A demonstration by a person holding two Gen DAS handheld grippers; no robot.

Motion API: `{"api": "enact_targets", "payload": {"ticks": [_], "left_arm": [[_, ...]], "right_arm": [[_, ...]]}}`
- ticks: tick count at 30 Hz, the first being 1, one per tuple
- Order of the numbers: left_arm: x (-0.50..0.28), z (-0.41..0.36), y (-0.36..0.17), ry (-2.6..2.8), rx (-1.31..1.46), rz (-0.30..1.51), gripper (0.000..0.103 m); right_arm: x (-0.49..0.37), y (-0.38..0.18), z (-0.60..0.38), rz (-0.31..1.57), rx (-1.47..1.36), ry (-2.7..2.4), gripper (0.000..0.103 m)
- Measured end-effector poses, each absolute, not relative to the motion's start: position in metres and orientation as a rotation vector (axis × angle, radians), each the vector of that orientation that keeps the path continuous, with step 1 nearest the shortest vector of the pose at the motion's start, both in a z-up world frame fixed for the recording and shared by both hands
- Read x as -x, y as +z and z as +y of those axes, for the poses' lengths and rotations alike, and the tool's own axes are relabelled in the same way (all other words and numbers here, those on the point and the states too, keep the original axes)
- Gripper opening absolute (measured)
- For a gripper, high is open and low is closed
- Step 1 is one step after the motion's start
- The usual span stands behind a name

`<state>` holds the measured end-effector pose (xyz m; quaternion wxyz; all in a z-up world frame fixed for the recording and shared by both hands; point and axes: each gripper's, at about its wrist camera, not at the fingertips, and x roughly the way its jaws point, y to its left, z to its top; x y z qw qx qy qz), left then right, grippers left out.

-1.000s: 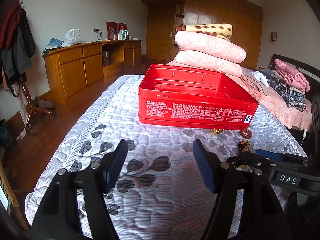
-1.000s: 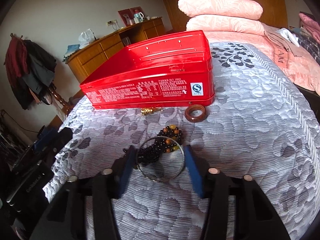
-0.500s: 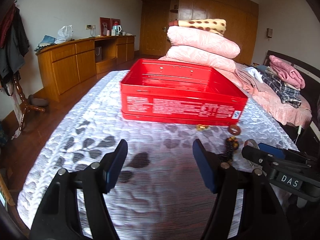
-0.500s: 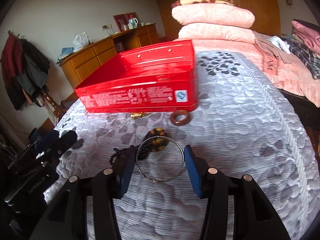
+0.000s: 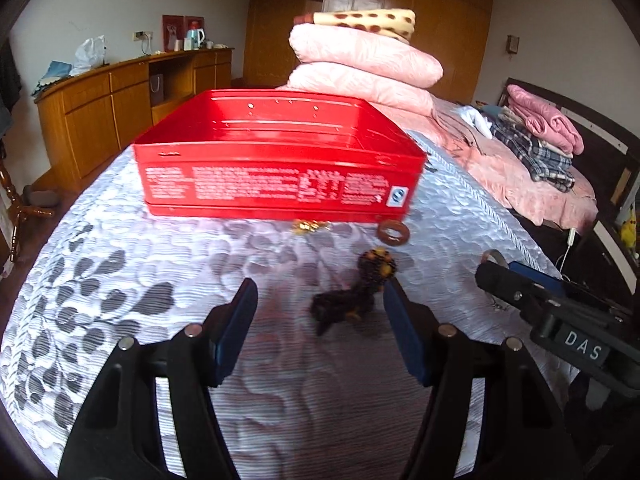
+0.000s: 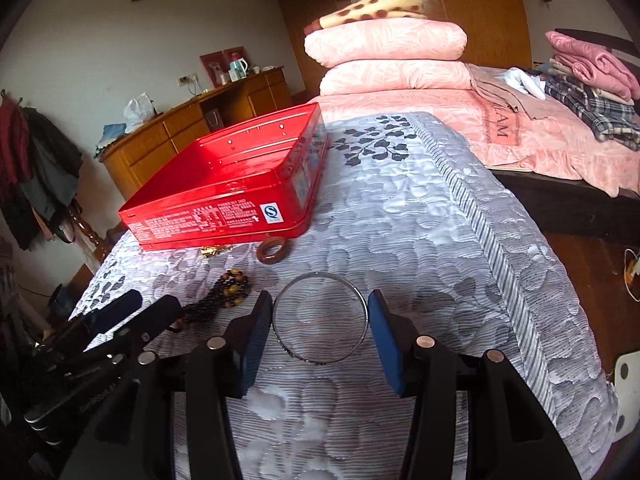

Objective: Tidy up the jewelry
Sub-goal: 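Grasp the dark bead strand with the left tool while the right grips the silver bangle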

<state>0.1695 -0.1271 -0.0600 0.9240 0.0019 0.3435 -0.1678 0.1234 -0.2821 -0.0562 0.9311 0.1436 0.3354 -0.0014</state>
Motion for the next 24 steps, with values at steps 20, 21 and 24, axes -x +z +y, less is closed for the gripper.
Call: {"api": "enact_targets", "payload": {"ticks": [20,21,24], "left_arm": [[-0.194,-0.175,-0.075,-0.347,-0.107,0.842,0.035],[-0.194,-0.174,-0.074,-0.351,-0.101,0.842,0.032],[-0.192,-0.169,-0.073,-0.372,-0.077,0.837,0.020]], "right_arm": [[-0.122,-0.063,-0.297,0.683,-0.337,0.038,0.049],[-0.122,-0.064,-0.297,0.683,-0.338,0.038,0.049],[-0.122,-0.063,-0.296,0.684,-0.336,0.033,0.049]]}}
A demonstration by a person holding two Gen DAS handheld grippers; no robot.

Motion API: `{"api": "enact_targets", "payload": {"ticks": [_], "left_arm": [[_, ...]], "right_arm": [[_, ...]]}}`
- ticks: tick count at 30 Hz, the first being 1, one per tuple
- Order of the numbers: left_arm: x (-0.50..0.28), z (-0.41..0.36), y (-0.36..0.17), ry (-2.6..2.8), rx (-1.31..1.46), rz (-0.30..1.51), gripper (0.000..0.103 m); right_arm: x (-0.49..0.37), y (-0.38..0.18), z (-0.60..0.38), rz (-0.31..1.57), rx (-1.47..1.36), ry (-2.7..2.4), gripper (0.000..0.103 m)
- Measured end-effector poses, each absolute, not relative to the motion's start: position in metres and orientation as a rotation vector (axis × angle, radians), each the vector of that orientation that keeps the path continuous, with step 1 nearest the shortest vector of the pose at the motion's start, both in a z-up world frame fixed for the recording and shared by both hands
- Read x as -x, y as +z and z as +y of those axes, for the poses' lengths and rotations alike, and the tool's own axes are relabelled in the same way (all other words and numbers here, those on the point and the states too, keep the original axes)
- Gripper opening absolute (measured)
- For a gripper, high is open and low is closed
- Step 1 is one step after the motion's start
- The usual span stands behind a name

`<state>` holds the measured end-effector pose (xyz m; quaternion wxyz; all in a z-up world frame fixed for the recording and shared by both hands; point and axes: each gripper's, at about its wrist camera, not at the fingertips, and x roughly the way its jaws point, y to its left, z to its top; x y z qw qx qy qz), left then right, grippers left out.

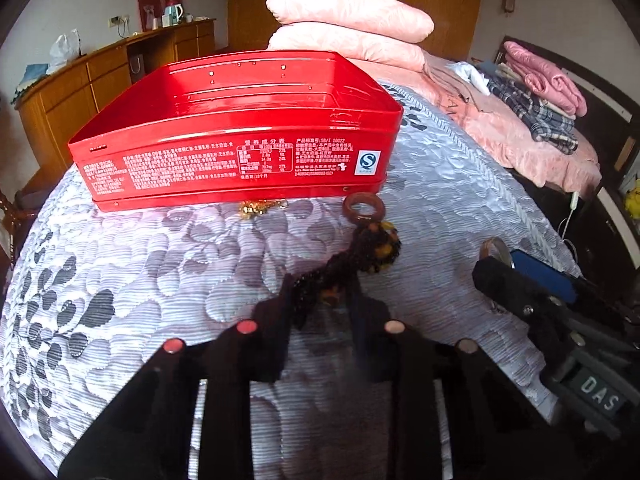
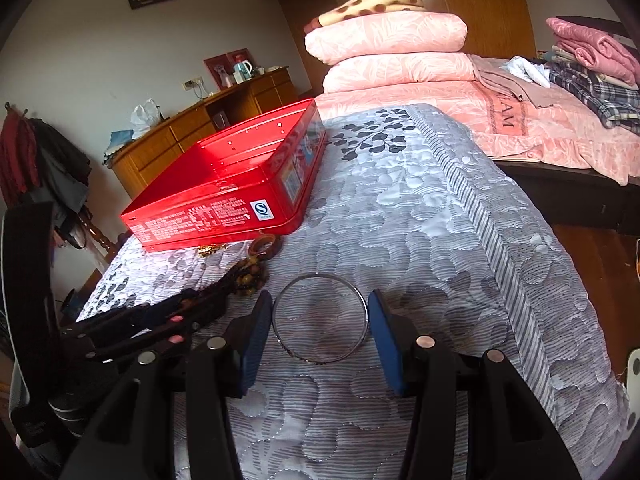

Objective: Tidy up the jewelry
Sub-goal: 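Grasp the dark bead strand with the left tool while the right grips the silver bangle, then carry the bead strand and bangle into the red tin and open both tools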

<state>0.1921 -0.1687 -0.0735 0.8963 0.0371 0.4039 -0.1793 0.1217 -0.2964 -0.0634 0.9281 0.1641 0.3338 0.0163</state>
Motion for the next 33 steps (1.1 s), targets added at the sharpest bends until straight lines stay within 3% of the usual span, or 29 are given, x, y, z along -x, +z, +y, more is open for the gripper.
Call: {"api": "enact_targets", "payload": {"ticks": [1,19,33], "left_arm": [[-0.190,-0.166,-0.073,-0.388,-0.065,0.835,0.009],[-0.167,-0.104,-0.061,-0.328,0.029,0.751,0.008],[-0.180,-0.075,-0.021,-0.288,0.062,0.640,0.008]], "right_arm": [[-0.122,-0.064,-0.296,0.685,-0.336,0.032,0.049],[-0.128,-0.061,-0.279,0.693,-0.300,0.040,0.049],[-0.145,-0.016,-0.244,0.623,-0.200,0.078,0.049]]}}
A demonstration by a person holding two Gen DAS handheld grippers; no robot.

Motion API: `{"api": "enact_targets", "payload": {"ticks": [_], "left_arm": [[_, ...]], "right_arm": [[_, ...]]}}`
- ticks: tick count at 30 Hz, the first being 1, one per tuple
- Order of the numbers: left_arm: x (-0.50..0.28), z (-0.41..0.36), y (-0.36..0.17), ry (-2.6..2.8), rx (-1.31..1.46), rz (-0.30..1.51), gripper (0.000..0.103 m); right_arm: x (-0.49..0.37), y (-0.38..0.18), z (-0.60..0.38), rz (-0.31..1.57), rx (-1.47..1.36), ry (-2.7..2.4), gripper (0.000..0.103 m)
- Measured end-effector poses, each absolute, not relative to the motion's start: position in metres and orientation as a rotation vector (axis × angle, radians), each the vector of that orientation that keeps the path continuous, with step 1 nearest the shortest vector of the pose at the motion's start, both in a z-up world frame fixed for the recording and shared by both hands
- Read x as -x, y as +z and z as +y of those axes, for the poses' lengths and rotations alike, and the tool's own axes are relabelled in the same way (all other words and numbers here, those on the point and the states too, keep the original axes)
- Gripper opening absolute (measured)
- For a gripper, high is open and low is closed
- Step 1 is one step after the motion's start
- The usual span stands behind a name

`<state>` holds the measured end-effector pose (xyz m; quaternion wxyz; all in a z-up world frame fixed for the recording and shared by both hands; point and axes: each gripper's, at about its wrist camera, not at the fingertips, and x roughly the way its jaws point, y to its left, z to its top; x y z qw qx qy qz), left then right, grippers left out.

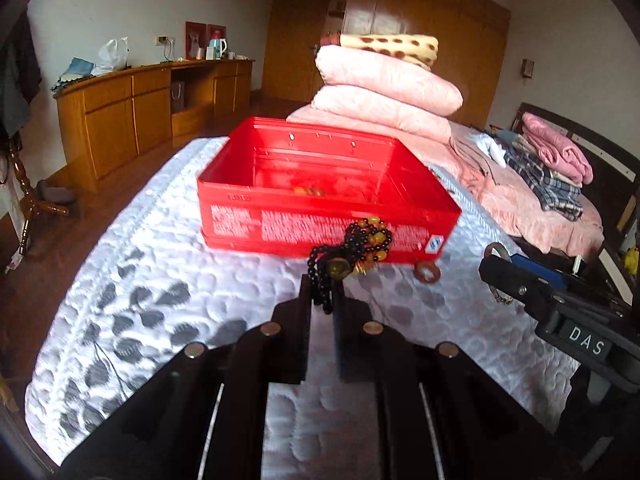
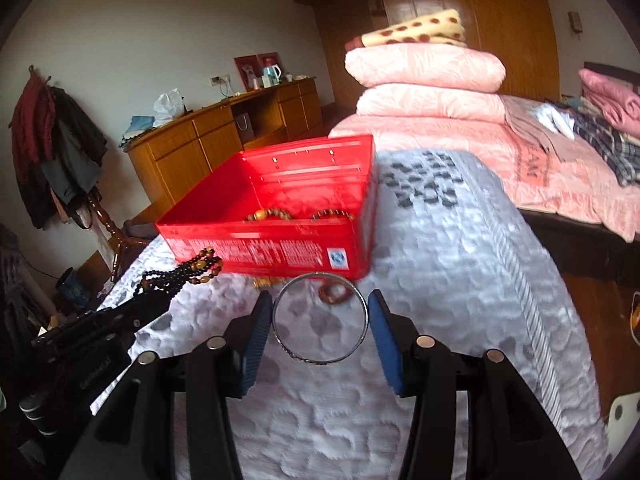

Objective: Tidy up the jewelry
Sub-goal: 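Carry the bead strand and bangle into the red tin and open both tools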

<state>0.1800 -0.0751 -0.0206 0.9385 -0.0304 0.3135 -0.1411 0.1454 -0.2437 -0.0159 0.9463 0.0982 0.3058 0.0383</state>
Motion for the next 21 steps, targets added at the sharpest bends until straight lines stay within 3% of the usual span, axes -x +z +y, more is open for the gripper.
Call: {"api": "enact_targets", "payload": {"ticks": [14,21], "left_arm": [[-0.234,-0.063,0.019,-0.264,0.076,0.552,0.008],[-0.276,-0.065,0.014,-0.264,0.081,0.588,0.008]], "right_arm": [[-0.209,0.024,-0.225,0.565,-0.171,0.108,0.049],[-0.247,0.024,-0.223,0.578,-0.174,0.107,0.049]]}}
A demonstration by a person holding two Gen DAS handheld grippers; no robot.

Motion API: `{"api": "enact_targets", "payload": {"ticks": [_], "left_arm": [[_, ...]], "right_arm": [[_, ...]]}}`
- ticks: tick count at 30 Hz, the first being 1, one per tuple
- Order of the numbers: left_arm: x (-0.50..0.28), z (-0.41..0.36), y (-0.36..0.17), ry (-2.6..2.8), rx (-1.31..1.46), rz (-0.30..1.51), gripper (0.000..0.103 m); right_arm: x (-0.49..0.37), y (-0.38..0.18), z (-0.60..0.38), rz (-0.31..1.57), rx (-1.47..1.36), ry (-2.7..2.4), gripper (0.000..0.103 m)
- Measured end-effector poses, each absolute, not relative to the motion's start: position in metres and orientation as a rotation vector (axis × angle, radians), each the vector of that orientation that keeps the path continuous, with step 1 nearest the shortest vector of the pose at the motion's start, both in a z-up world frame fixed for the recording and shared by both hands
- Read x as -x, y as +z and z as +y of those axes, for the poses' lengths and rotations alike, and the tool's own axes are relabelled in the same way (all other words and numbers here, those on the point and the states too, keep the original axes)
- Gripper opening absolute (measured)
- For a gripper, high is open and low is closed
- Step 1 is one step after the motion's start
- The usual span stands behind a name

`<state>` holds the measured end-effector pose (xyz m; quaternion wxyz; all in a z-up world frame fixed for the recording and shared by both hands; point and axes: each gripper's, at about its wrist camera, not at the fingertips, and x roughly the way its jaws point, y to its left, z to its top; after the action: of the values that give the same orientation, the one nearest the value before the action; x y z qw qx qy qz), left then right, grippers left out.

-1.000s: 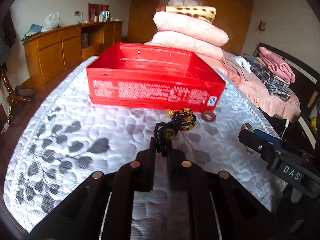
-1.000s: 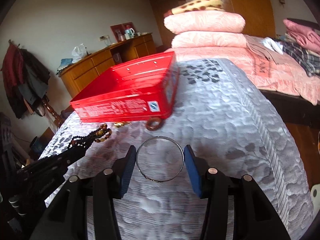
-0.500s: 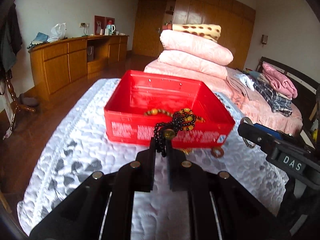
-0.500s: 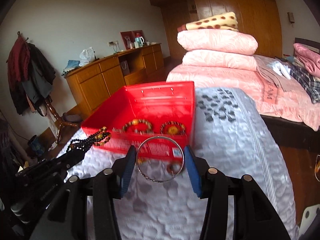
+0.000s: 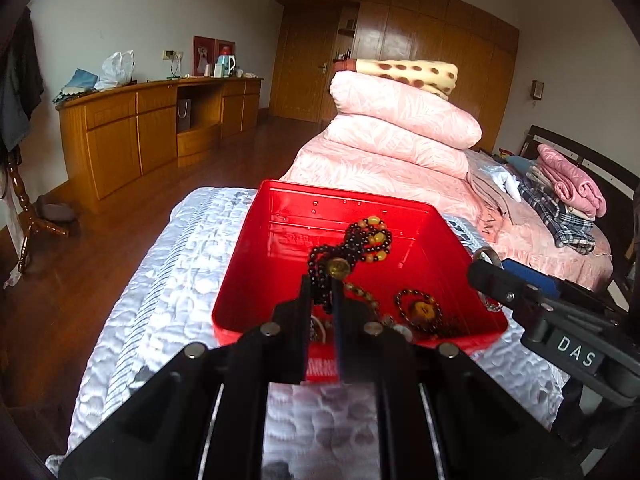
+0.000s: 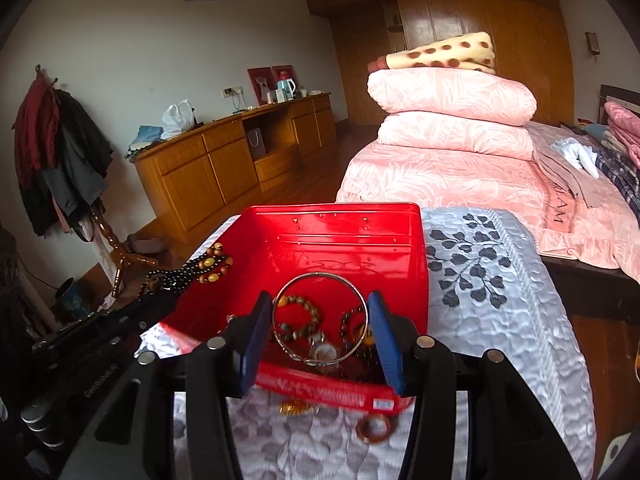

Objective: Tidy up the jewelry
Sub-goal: 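Carry the bead strand and bangle into the red tin and open both tools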

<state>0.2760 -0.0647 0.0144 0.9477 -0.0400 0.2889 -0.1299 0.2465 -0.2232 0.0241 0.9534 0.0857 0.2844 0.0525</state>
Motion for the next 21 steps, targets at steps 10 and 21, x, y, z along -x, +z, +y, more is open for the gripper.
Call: {"api": "enact_targets", "payload": {"ticks": [10,21], "left_arm": [[-0.303,-0.065,-0.005,-0.258,0.072,0.626,0.008],[-0.309,-0.058,-0.006,-0.221,0.078,0.635,0.035]], "right_arm": [[-0.281,0.005,-0.225,0.621,-0.188,0.091,0.049],[-0.288,-0.005,-0.226,0.643,-0.181,0.078,0.056]]}}
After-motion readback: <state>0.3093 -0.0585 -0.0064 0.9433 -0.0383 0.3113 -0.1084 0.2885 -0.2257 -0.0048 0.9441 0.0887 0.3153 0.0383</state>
